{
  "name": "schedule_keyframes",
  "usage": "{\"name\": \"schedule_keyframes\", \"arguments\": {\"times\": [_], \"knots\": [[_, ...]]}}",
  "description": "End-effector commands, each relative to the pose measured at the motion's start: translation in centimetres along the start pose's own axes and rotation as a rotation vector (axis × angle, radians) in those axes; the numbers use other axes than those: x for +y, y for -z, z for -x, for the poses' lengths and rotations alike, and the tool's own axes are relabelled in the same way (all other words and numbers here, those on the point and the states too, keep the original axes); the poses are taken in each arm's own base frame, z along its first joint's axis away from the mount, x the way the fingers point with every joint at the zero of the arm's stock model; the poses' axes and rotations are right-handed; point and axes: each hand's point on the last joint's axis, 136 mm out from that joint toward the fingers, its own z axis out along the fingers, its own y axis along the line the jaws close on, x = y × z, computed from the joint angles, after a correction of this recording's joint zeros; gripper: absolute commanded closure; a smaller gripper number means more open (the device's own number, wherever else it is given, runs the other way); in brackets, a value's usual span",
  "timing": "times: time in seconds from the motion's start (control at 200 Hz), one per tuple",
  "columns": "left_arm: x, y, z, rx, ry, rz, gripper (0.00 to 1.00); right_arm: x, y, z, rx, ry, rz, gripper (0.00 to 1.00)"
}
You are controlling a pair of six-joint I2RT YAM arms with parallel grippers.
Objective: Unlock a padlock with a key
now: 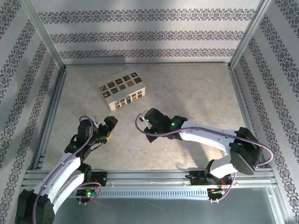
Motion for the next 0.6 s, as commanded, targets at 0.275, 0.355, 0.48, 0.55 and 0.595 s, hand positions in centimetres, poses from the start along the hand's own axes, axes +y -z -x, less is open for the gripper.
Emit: {"name": "schedule_keyframes", "arguments": {"times": [0.275, 0.355, 0.48, 0.55, 0.595], "knots": [[-10.9, -1.2, 1.2, 0.11, 0.306, -0.394, 0.0, -0.7, 6.6, 7.5, -0.569, -0.056, 0.063, 1.0], [-11.8, -1.5, 1.7, 0.121, 0.381, -0.454, 0.0, -0.5, 7.6, 8.3, -0.651, -0.055, 0.078, 1.0], [-13.5, -2.2, 1.7, 0.144, 0.432, -0.516, 0.0, -0.2, 8.8, 9.4, -0.741, -0.053, 0.103, 1.0], [-14.4, -2.6, 1.5, 0.155, 0.441, -0.536, 0.0, 0.0, 9.0, 9.8, -0.763, -0.046, 0.114, 1.0], [-15.0, -2.9, 1.3, 0.157, 0.447, -0.548, 0.0, 0.2, 9.0, 10.0, -0.772, -0.045, 0.123, 1.0]]}}
